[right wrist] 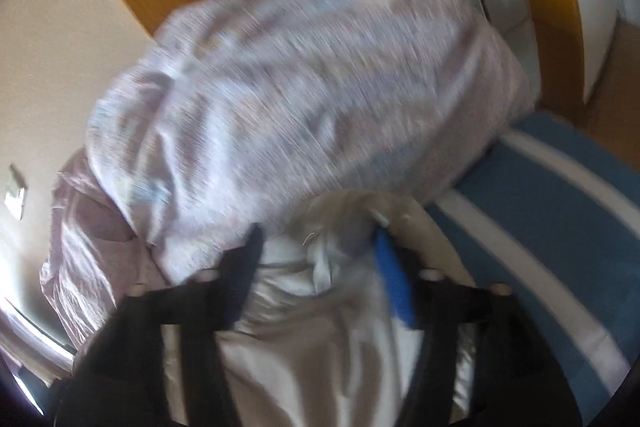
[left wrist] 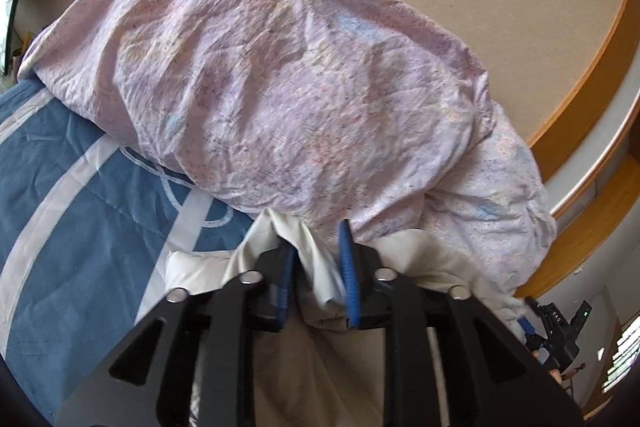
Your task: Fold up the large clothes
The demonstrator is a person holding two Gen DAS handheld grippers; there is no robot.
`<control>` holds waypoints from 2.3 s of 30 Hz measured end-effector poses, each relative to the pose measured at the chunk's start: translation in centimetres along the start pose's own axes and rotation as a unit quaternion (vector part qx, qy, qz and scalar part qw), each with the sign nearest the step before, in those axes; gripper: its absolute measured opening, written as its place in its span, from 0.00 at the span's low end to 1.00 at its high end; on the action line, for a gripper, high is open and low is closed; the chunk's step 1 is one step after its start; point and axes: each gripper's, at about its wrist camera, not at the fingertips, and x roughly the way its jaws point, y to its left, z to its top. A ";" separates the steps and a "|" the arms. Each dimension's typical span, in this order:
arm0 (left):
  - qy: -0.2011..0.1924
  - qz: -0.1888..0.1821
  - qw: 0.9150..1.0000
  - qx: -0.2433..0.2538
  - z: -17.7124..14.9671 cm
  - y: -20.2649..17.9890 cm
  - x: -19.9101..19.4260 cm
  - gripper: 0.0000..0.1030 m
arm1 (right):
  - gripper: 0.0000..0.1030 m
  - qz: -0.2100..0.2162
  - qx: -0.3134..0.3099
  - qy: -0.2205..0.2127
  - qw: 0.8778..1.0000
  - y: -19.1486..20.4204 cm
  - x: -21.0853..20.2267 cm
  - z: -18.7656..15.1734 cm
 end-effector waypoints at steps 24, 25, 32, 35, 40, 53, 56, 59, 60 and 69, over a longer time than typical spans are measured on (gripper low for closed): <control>-0.008 0.197 0.924 0.328 -10.5 -8.6 3.0 0.98 | 0.62 -0.045 -0.294 0.157 0.942 7.9 2.0 -10.6; -0.001 0.203 0.928 0.313 -10.2 -8.0 3.7 0.98 | 0.62 -0.056 -0.290 0.165 0.941 7.7 2.8 -10.7; 0.018 0.232 0.939 0.254 -8.6 -6.1 6.7 0.99 | 0.67 -0.106 -0.282 0.191 0.934 7.7 7.3 -11.1; 0.016 0.243 0.939 0.243 -8.5 -5.6 7.7 0.99 | 0.68 -0.116 -0.284 0.188 0.933 7.6 8.4 -11.5; 0.007 0.257 0.936 0.240 -8.6 -5.5 8.8 0.99 | 0.69 -0.122 -0.274 0.183 0.936 7.3 9.1 -11.8; -0.014 0.259 0.944 0.205 -5.9 -3.9 3.8 0.99 | 0.62 -0.102 -0.177 0.130 0.970 2.3 3.2 -7.2; 0.003 0.286 0.943 0.172 -5.3 -1.6 5.4 0.99 | 0.61 -0.131 -0.182 0.169 0.960 1.2 5.9 -8.0; 0.006 0.287 0.947 0.147 -5.2 0.1 5.7 0.99 | 0.64 -0.135 -0.177 0.173 0.959 0.4 6.9 -8.2; 0.005 0.289 0.947 0.140 -5.2 0.5 5.8 0.99 | 0.64 -0.136 -0.173 0.177 0.959 0.2 7.3 -8.1; 0.011 0.293 0.949 0.118 -5.1 1.7 6.9 0.99 | 0.67 -0.140 -0.174 0.169 0.960 -0.7 8.3 -8.9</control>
